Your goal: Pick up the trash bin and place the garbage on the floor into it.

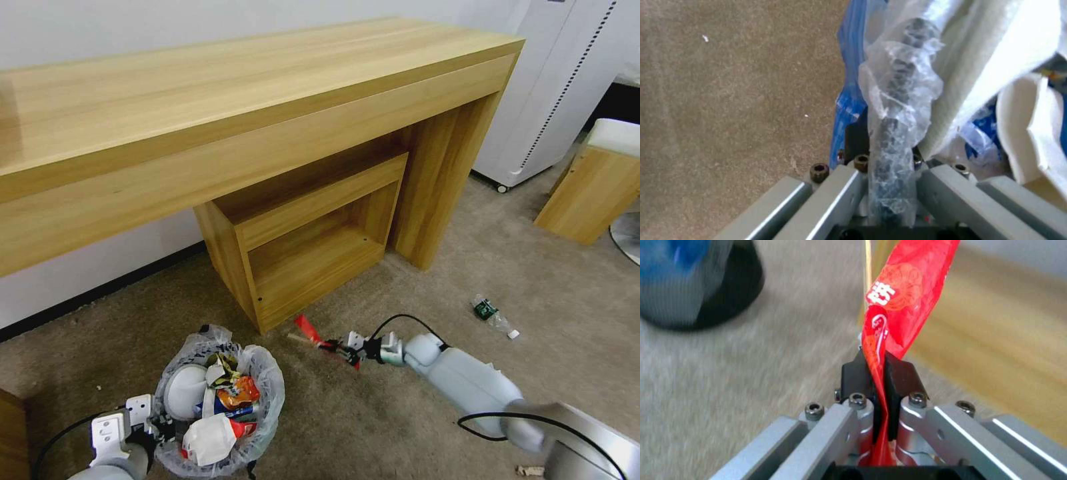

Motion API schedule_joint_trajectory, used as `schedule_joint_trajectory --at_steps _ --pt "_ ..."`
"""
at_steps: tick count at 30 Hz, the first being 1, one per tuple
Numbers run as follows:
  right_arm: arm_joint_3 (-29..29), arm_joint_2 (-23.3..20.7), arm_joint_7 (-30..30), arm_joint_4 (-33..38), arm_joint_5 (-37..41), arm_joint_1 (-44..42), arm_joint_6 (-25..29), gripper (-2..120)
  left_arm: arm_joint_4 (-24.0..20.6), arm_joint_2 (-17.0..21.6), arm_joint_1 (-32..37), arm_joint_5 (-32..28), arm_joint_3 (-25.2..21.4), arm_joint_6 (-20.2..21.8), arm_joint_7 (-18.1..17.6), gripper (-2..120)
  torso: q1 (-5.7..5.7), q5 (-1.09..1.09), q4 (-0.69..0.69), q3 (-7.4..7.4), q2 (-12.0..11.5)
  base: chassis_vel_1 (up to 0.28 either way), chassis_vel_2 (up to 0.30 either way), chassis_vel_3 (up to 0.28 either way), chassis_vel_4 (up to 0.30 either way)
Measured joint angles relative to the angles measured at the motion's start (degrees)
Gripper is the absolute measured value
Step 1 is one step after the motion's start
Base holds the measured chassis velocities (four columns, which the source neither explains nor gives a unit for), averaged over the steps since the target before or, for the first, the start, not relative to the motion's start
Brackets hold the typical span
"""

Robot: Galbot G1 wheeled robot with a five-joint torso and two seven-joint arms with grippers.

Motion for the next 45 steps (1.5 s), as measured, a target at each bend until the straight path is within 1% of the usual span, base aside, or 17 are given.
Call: schedule_joint_trajectory --at_steps 1,4,5,8,9,12,13,16,17,24,25,26,33,39,42,43,45 --pt "0.0 0.0 0.0 0.0 0.0 0.0 0.0 2 0.0 0.0 0.0 0.0 0.0 0.0 0.0 0 0.0 0.0 0.0 0.0 0.0 0.0 0.0 0.0 0.0" --pt "2.0 -4.2 -0.3 6.8 1.7 -1.2 -0.3 2 -0.7 0.1 0.6 -0.1 -0.5 0.1 -0.2 0 0.0 -0.02 0.01 -0.01 0.0 0.0 0.0 0.0 0.0" --pt "2.0 -4.2 -0.3 6.8 1.7 -1.2 -0.3 2 -0.7 0.1 0.6 -0.1 -0.5 0.1 -0.2 0 0.0 -0.02 0.01 -0.01 0.0 0.0 0.0 0.0 0.0" --pt "3.6 -6.8 -1.4 11.9 3.7 -2.4 -0.2 2 -1.3 0.1 1.2 -0.3 -1.0 0.2 -0.2 0 0.0 -0.02 0.0 -0.01 0.0 0.0 0.0 0.0 0.0" --pt "3.6 -6.8 -1.4 11.9 3.7 -2.4 -0.2 2 -1.3 0.1 1.2 -0.3 -1.0 0.2 -0.2 0 0.0 -0.02 0.0 -0.01 0.0 0.0 0.0 0.0 0.0" --pt "4.5 -8.2 -3.1 16.1 6.2 -3.7 0.7 2 -1.9 0.3 1.7 -0.6 -1.5 0.3 -0.3 0 0.0 -0.01 0.0 -0.01 0.0 0.0 0.0 0.0 0.0" --pt "4.5 -8.2 -3.1 16.1 6.2 -3.7 0.7 2 -1.9 0.3 1.7 -0.6 -1.5 0.3 -0.3 0 0.0 -0.01 0.0 -0.01 0.0 0.0 0.0 0.0 0.0" --pt "4.3 -9.2 -4.3 21.1 10.2 -4.7 1.0 2 -2.8 0.7 2.0 -2.0 -2.0 0.6 -0.7 0 0.0 -0.02 0.0 -0.01 0.0 0.0 0.0 0.0 0.0" --pt "4.1 -9.3 -4.4 22.5 10.9 -4.8 1.0 2 -3.3 1.0 2.2 -2.8 -2.2 0.8 -1.3 0 0.0 -0.02 0.01 -0.01 0.0 0.0 0.0 0.0 0.0" --pt "3.1 -9.1 -5.7 24.9 12.3 -4.2 1.1 2 -5.0 1.9 2.9 -5.3 -3.1 1.3 -2.4 0 0.0 -0.02 0.01 -0.01 0.0 0.0 0.0 0.0 0.0" --pt "3.0 -9.1 -6.4 25.9 13.3 -3.9 1.1 2 -5.8 2.5 3.4 -6.9 -3.9 1.6 -3.2 0 0.0 -0.02 0.01 -0.01 0.0 0.0 0.0 0.0 0.0" --pt "3.0 -9.1 -6.4 25.9 13.3 -3.9 1.1 2 -5.8 2.5 3.4 -6.9 -3.9 1.6 -3.2 0 0.0 -0.02 0.01 -0.01 0.0 0.0 0.0 0.0 0.0" --pt "3.0 -9.3 -8.9 30.7 16.4 -2.9 1.0 2 -8.6 5.7 4.9 -12.9 -6.2 2.7 -5.8 0 0.0 -0.02 0.0 -0.01 0.0 0.0 0.0 0.0 0.0" --pt "2.4 -10.0 -9.9 34.3 19.5 -2.3 0.1 2 -9.0 6.9 5.6 -15.7 -6.6 3.0 -7.1 0 0.0 -0.03 0.01 -0.01 0.0 0.0 0.0 0.0 0.0" --pt "0.3 -10.2 -11.0 35.8 23.3 -1.0 -0.4 2 -9.4 7.8 5.6 -17.8 -6.7 3.1 -8.1 0 0.0 -0.03 0.0 0.0 0.0 0.0 0.0 0.0 0.0" --pt "0.3 -10.2 -11.0 35.8 23.3 -1.0 -0.4 2 -9.4 7.8 5.6 -17.8 -6.7 3.1 -8.1 0 0.0 -0.03 0.0 0.0 0.0 0.0 0.0 0.0 0.0" --pt "-2.4 -9.6 -12.3 35.8 25.5 0.5 -1.0 2 -9.5 8.0 5.5 -18.7 -6.8 3.1 -8.3 0 0.0 -0.03 0.0 -0.01 0.0 0.0 0.0 0.0 0.0"
